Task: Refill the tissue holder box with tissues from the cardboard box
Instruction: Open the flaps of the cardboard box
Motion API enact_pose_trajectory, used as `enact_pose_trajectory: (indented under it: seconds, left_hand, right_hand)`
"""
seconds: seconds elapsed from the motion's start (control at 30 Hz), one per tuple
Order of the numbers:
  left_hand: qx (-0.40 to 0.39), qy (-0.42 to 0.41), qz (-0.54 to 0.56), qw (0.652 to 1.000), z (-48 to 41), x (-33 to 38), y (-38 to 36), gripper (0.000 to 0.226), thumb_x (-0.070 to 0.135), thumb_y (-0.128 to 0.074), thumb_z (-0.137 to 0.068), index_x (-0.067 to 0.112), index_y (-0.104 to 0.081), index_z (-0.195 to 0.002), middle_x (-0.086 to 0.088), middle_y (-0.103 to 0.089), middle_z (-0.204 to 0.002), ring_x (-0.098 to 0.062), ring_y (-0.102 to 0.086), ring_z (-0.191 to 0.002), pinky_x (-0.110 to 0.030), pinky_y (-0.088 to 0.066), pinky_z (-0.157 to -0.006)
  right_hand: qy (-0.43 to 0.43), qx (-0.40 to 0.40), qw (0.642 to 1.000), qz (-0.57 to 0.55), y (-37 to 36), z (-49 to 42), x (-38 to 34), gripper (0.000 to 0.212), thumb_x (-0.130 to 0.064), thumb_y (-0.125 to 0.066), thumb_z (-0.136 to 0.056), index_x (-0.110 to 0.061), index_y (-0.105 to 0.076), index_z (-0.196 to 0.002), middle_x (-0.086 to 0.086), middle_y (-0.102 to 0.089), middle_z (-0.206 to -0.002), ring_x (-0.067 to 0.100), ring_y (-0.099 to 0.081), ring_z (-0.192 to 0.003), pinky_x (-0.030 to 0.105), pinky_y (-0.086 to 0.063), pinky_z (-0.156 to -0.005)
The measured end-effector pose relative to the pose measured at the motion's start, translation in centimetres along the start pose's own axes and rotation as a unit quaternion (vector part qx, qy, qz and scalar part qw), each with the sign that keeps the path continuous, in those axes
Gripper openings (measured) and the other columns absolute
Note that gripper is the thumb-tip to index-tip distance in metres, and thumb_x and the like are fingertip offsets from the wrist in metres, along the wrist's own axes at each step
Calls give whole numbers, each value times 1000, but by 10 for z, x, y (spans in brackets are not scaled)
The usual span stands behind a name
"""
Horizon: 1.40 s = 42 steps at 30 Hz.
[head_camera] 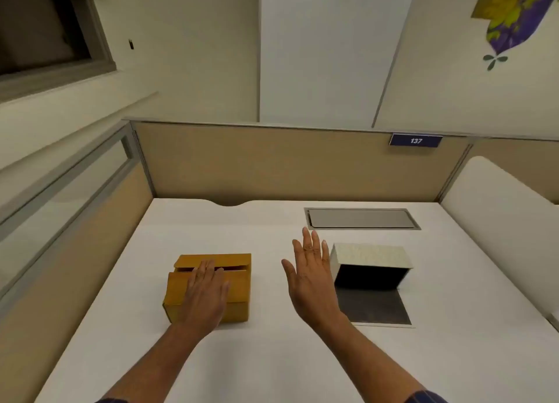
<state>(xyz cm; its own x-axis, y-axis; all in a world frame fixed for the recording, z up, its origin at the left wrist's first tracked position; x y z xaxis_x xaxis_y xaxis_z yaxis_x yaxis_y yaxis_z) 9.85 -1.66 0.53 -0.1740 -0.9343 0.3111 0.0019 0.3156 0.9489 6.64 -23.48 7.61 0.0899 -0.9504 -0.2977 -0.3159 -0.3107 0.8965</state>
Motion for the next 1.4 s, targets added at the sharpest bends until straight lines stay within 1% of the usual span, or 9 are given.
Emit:
enact_pose_trajectory:
  seconds: [0.2,0.4,0.57,0.7,0.8,0.9,1.0,1.13,1.4]
  left_hand:
    - [-25,20,24,999,-17,-20,-27,48,38,-26,-105,17,-38,-147,-8,-34,-159,-24,-18,-151,-42,-5,-125]
    - [-16,18,1,1000,-29,-28,-23,48,38,-22,-104,18,-46,-141,-4,-53,-146,-24,-35,-144,-47,-13,-123]
    - [105,-14,21,994,-33,-25,11,35,31,-39,-101,15,-67,-116,-4,-76,-107,-24,-66,-105,-48,-36,-109]
    - [119,-19,70,990,-23,-30,24,15,26,-58,-96,21,-71,-102,1,-74,-80,-15,-62,-67,-27,-51,-65]
    - [58,-1,63,996,-11,-39,5,24,33,-59,-95,23,-68,-115,2,-76,-94,-12,-67,-77,-25,-55,-70]
    - [30,-7,35,999,-3,-50,-14,29,30,-61,-95,18,-67,-121,-2,-74,-110,-19,-67,-99,-33,-55,-87]
    - [5,-25,-10,1000,2,-58,-32,32,25,-63,-92,15,-65,-122,-7,-70,-120,-24,-62,-110,-39,-51,-94]
    - [39,-7,28,999,-7,-72,-32,33,21,-65,-92,9,-65,-123,-15,-66,-129,-33,-60,-121,-50,-47,-101]
    - [50,8,85,995,-54,-82,-18,46,31,-45,-102,21,-40,-147,-2,-28,-162,-21,-22,-150,-44,-23,-122]
  right_hand:
    - [24,-75,996,-46,-61,-14,-12,66,-56,-11,-102,-20,-12,-158,1,13,-166,17,21,-150,40,10,-123]
    - [-7,-249,949,-194,-133,-10,-38,64,-54,-32,-102,-17,-22,-154,9,-21,-164,27,-15,-151,43,-10,-123]
    - [-76,-131,909,-389,-124,-17,-47,18,-57,-40,-99,-54,-50,-114,-9,-70,-111,11,-64,-101,41,-53,-88]
    - [-140,-46,891,-429,-115,-12,-32,31,-57,-44,-98,-34,-63,-91,-2,-69,-72,12,-67,-69,36,-57,-64]
    - [-77,-148,931,-324,-134,-2,-50,22,-45,-55,-97,-27,-66,-100,-3,-72,-86,12,-66,-78,38,-59,-75]
    - [59,-206,963,-161,-158,17,-72,41,-40,-58,-93,-26,-53,-132,0,-55,-135,18,-49,-121,33,-41,-106]
    - [109,-226,965,-75,-179,30,-82,63,-44,-54,-95,-25,-29,-149,10,-20,-163,31,-14,-150,45,-12,-122]
    - [91,-210,972,-52,-192,21,-84,72,-61,-26,-99,-24,-8,-158,7,11,-166,27,14,-152,45,18,-118]
    - [78,-130,988,-11,-185,-45,-90,70,-61,-23,-100,-21,-18,-157,4,10,-167,23,18,-151,41,28,-115]
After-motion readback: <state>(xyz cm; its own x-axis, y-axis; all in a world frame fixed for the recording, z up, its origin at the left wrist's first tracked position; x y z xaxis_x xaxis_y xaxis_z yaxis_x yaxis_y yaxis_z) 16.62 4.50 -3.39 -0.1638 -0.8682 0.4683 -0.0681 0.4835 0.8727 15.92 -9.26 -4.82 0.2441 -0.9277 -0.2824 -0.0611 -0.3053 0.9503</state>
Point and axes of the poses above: each hand's wrist, its own z-axis away from the middle knuckle, its own y-axis out of the back of the hand, x = y × z, the point moved 10 cm from there along -z, towards the middle knuckle
